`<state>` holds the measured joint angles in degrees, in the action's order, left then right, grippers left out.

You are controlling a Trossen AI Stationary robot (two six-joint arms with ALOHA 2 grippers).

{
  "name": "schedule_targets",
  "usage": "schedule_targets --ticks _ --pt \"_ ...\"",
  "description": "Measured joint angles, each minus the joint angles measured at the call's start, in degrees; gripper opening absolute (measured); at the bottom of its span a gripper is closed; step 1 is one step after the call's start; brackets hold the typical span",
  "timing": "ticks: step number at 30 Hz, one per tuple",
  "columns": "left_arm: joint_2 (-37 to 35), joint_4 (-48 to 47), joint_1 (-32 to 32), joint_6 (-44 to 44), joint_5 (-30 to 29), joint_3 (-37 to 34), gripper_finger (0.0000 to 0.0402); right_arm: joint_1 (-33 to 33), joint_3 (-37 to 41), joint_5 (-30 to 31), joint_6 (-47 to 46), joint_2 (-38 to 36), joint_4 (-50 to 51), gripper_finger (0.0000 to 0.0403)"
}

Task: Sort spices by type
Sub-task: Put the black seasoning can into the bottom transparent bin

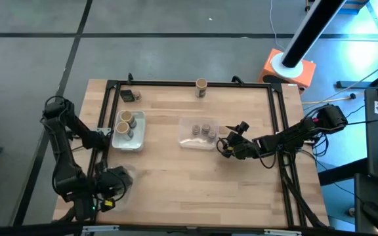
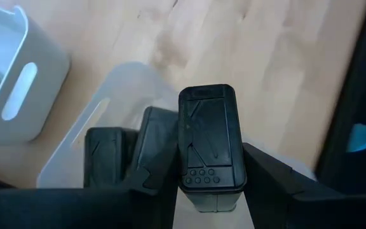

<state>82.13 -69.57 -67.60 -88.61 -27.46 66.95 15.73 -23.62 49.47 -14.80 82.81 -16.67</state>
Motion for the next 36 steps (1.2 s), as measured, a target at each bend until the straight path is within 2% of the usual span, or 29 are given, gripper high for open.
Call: schedule_targets --ticks 5,20,27,36 --pt "1.42 0.34 -0.45 -0.99 -0.02 -1.92 0.0129 0.0 0.0 0.75 0.05 0.0 -0.21 0.031" --pt "1.74 9.82 -0.41 0.5 -0.13 -9.52 0.0129 0.0 0.0 1.97 0.1 0.0 -0.17 0.031" --pt "1.59 10.68 -0.41 -4.1 -0.82 -10.6 0.0132 0.0 0.0 1.97 0.12 0.0 -0.17 0.031" --pt "1.63 10.47 -0.41 -5.86 -0.44 -10.69 0.0208 0.0 0.0 1.97 0.12 0.0 -0.17 0.031"
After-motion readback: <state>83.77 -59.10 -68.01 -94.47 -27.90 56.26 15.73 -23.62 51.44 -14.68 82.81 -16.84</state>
